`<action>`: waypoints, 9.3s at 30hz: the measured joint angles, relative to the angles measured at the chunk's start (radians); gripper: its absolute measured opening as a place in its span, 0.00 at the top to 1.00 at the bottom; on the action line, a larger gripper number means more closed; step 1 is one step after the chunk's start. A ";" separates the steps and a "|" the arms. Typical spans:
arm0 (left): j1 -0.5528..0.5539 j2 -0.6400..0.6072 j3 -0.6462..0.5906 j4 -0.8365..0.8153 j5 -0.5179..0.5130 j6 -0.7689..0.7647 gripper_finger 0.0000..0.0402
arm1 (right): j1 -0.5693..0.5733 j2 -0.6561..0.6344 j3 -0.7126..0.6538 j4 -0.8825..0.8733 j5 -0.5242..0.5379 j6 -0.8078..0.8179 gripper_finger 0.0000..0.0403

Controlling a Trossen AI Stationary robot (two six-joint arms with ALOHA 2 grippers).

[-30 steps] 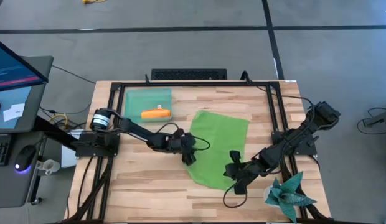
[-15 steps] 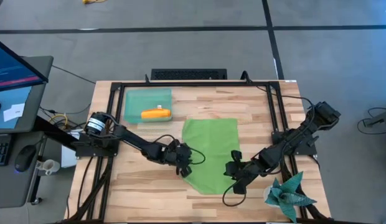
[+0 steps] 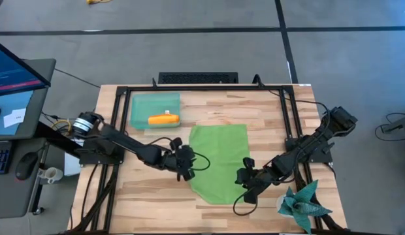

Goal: Roll microfiber towels into tight, uniform cylinder then place into a basket
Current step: Roll the green microfiber cloth

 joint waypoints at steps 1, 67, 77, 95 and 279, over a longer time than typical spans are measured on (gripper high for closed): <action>-0.007 -0.009 0.000 -0.005 -0.011 0.020 0.76 | 0.000 0.000 0.000 0.000 0.000 0.000 0.92; -0.019 -0.010 0.002 0.392 0.208 0.304 0.56 | 0.285 0.087 0.219 -0.322 0.028 0.167 0.71; -0.019 -0.010 0.002 0.387 0.208 0.305 0.56 | 0.243 0.229 0.219 -0.319 -0.029 0.167 0.70; -0.030 -0.010 0.002 0.209 0.200 0.284 0.56 | 0.184 0.306 0.223 -0.324 -0.048 0.209 0.61; -0.214 0.367 0.233 0.136 0.109 0.286 0.99 | -0.014 0.287 0.795 -1.200 0.117 0.246 0.98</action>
